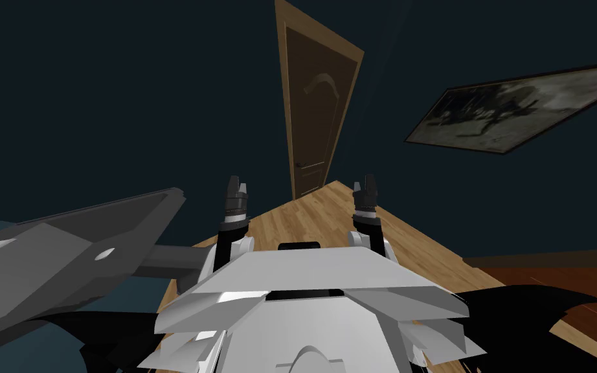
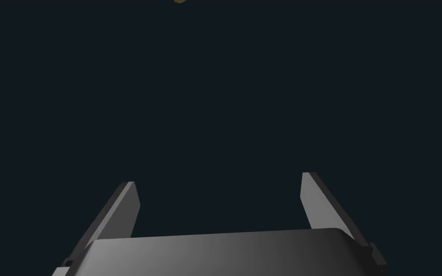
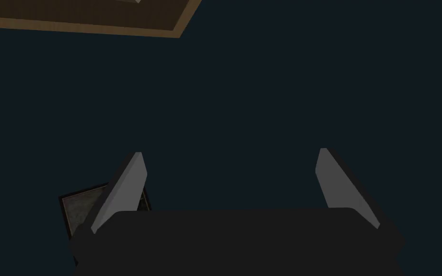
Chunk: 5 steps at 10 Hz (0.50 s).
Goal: Pull the door open
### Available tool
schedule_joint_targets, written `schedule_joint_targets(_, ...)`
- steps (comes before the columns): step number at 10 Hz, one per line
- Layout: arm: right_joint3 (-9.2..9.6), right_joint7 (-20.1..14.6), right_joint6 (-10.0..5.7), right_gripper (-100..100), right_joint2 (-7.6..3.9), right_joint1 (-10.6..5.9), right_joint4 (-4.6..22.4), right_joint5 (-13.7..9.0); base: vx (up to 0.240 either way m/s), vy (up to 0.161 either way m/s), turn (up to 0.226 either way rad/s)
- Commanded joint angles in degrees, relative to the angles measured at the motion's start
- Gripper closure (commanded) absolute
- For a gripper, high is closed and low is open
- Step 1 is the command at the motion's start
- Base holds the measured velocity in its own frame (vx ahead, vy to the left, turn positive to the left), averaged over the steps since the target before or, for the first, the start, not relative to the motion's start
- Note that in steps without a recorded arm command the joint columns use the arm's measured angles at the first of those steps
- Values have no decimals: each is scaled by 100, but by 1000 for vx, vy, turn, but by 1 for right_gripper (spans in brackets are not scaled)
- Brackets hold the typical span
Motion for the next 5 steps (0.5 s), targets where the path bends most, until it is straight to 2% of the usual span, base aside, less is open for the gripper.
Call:
schedule_joint_targets(1, 15, -40, -27, -100, -65, -73, 194, -18, 132, 72, 64)
schedule_joint_targets(5, 45, -118, -81, -100, -184, -217, 577, -53, 92, -30, 78)
